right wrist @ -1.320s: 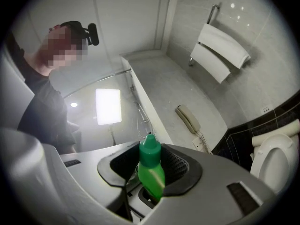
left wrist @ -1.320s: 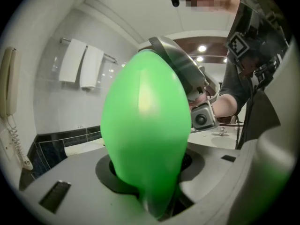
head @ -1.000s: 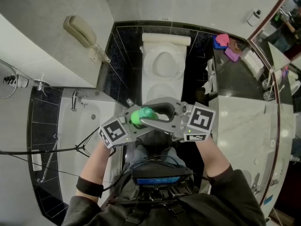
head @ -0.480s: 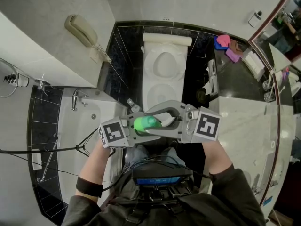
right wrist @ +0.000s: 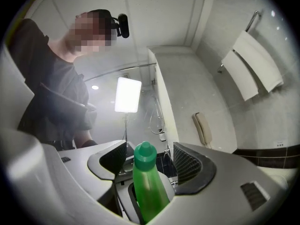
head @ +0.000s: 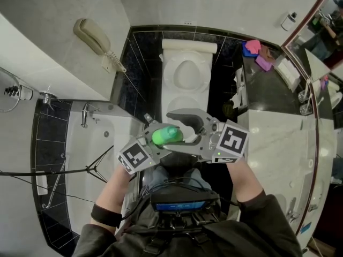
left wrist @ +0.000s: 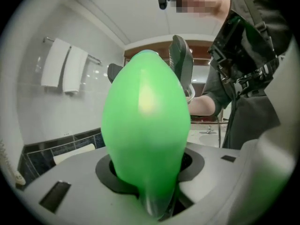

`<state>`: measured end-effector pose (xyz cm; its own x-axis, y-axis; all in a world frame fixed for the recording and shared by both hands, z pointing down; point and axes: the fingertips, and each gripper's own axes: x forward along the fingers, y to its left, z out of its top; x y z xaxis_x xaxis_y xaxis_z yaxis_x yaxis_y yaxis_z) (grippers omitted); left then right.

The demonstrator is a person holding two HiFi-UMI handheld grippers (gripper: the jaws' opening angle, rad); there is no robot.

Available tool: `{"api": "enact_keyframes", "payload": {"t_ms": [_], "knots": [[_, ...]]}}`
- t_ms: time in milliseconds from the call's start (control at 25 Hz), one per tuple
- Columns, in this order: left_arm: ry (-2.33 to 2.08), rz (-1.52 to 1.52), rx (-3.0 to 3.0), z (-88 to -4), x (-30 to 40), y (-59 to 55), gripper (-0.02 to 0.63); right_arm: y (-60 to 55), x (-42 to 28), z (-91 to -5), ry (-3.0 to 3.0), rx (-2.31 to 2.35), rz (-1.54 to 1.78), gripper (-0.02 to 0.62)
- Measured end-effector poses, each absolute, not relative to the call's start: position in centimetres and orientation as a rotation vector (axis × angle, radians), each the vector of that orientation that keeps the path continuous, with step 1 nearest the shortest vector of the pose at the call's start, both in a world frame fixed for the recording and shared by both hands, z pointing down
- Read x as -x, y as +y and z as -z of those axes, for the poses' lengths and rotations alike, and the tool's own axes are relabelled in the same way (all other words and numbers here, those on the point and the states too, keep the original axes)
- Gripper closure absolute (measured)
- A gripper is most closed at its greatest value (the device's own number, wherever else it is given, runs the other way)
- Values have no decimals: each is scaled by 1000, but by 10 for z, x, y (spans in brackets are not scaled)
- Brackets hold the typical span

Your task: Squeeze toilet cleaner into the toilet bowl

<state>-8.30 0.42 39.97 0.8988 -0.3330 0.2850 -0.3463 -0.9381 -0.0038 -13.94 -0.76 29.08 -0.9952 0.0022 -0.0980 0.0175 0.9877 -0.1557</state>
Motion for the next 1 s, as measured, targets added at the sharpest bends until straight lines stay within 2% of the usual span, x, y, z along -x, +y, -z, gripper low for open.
{"api": "enact_keyframes", "payload": {"t_ms": [360,680,920,960,1000], "knots": [[-1226,-468,-2926,-403,110,-45,419,-34,139,-304,2960,296,640,253],[-1533,-528,-2817,-406,128,-68,419,-45,142,-313,2813,398,1038,267],[-1618,-590,-2789,-409,131,-74,419,-47,147,-317,2788,400,1114,327],[-1635,-595,-2780,-410,131,-75,419,-49,147,-319,2787,418,1119,359],[-1649,-601,-2773,-410,132,-76,419,-51,146,-321,2789,442,1117,438]]}}
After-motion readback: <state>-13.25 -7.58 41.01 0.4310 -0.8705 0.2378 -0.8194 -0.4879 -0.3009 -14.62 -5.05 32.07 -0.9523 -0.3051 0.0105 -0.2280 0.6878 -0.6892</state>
